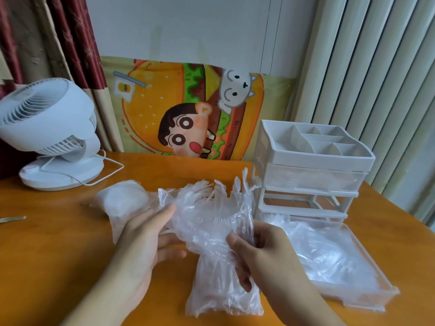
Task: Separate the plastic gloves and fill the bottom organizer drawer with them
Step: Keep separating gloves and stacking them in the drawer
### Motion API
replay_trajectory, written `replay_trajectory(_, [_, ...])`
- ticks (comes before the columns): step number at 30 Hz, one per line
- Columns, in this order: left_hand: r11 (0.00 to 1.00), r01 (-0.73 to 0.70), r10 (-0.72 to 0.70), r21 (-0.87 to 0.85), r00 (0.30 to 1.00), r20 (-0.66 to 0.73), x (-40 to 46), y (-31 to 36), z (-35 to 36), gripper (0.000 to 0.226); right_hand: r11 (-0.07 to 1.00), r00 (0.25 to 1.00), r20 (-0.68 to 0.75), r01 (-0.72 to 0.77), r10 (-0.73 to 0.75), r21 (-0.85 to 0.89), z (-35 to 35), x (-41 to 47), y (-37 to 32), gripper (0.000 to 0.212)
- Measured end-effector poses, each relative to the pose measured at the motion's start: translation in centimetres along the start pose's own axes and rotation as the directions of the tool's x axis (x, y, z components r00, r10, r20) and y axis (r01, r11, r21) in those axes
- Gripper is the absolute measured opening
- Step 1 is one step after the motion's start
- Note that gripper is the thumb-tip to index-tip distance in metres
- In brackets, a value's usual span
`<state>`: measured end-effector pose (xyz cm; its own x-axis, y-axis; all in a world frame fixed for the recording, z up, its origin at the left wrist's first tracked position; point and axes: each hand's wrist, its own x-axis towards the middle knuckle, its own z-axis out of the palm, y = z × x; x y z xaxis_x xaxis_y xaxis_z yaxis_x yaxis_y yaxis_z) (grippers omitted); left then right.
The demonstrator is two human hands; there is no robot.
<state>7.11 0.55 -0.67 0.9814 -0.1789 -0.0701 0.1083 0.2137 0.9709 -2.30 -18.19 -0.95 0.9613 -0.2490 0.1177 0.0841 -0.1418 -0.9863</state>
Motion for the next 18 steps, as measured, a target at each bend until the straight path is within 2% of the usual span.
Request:
replay_trajectory(2, [0.998,0.071,-0.069,-0.003,0.988,0.137,-0.4,0.3,0.2,0.024,0.999,0.999,0.037,0.021,-0.023,0.035,0.1,-0.1,-0.2,0.024])
replay_trajectory(4, [0.996,0.091,-0.092,0.014,0.978,0.188,-0.7,0.3,0.4,0.027,0.998,0.997,0.067,0.030,-0.035,0.061,0.2,-0.1,-0.3,0.032])
replay_trajectory(10, [1.000,0.011,-0.011,-0.004,0.998,0.059,-0.5,0.6,-0.1,0.019,0.992,0.995,0.079,0.045,-0.055,0.119,0.4,0.1,-0.4,0.037])
replay_trajectory(16, [0.998,-0.037,0.041,-0.052,0.996,0.074,-0.4,0.6,0.0,0.019,0.992,0.997,0.051,0.051,-0.057,0.118,0.5,0.1,-0.3,0.030])
replay_trajectory(18, [0.991,-0.010,0.018,-0.136,0.998,0.064,0.2,0.5,0.1,0.019,0.989,0.997,0.033,0.058,-0.064,0.136,0.5,0.1,-0.3,0.034])
